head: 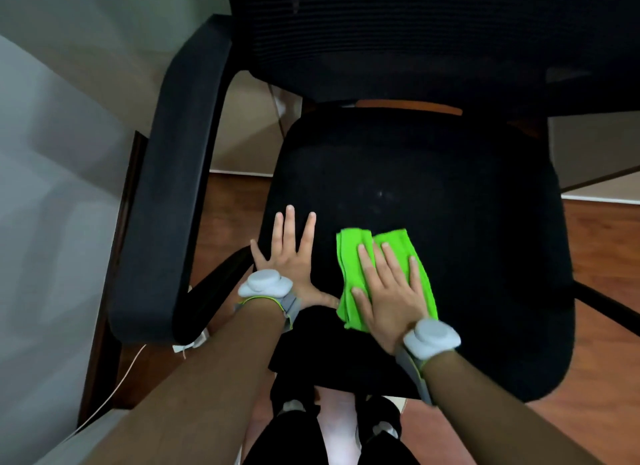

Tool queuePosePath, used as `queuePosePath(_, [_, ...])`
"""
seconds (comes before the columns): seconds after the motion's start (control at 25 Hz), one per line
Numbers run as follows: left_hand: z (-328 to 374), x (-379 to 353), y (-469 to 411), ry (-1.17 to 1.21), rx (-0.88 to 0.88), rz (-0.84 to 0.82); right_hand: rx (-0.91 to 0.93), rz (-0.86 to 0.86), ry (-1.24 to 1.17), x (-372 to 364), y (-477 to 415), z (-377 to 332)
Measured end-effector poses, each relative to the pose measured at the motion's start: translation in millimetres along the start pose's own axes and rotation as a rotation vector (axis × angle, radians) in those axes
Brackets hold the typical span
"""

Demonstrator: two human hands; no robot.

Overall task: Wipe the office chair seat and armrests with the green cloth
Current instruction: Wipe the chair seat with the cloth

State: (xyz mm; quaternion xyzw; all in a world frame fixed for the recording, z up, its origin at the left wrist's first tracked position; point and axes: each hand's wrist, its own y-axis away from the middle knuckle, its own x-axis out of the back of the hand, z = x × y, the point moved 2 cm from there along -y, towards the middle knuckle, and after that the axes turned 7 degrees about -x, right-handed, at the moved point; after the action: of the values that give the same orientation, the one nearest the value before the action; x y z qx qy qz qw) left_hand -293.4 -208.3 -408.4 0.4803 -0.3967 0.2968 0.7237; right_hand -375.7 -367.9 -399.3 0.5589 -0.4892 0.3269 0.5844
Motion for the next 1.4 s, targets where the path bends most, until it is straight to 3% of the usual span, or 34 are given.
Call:
queuePosePath(0.12, [4.1,-1.2,-0.9,0.005,0.029,0.002,-0.041,-0.001,-0.046,6.6,-30.9,-2.5])
queuePosePath(0.32, [0.0,-5.4,-2.1,0.032,0.006,-0.028,0.008,-0.004,-0.035,-4.0,21.9,-2.0])
queuePosePath(0.48, [2.5,-4.7,-2.5,0.01,0.025,-0.022,-0.062,-0.018,-0.079,4.8,-27.4,-7.4])
queuePosePath(0.64, [2.1,-3.6,-0.5,0.012,0.007,-0.034,-0.072,0.029,-0.031,-0.9,16.7,-6.7])
queuePosePath(0.8, [4.5,-3.8,-1.4,-0.007,0.017,-0.032,-0.104,0.028,-0.032,4.2,-23.1,-6.9])
queuePosePath(1.0, [2.0,-5.7,-3.4,0.005,0.003,-0.005,-0.049,0.025,-0.035,0.3,2.1,-3.9])
queuePosePath(1.2, [-0.3,-9.8,-4.7,-0.028,-0.015,0.072,-0.074,-0.003,-0.015,14.1,-88.2,4.5])
queuePosePath(1.4, [1.8,-8.8,-6.6,-0.022,0.014,0.069,-0.073,0.062,-0.044,8.4,-24.9,-1.6])
